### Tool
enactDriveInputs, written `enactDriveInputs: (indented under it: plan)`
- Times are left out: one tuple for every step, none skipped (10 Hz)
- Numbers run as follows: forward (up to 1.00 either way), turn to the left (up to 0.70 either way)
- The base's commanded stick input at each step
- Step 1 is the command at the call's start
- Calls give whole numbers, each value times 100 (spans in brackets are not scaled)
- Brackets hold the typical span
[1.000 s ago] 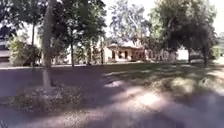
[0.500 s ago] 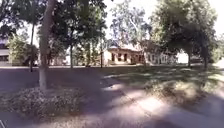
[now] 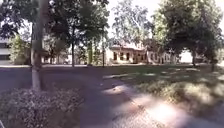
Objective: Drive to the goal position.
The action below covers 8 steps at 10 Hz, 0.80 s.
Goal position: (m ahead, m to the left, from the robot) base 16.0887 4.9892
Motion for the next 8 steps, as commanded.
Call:
enactDriveInputs:
  plan:
    - [70, 11]
    - [70, 14]
    - [70, 14]
    - [70, 14]
    - [70, 7]
    - [70, 1]
    - [70, 13]
    - [70, 14]
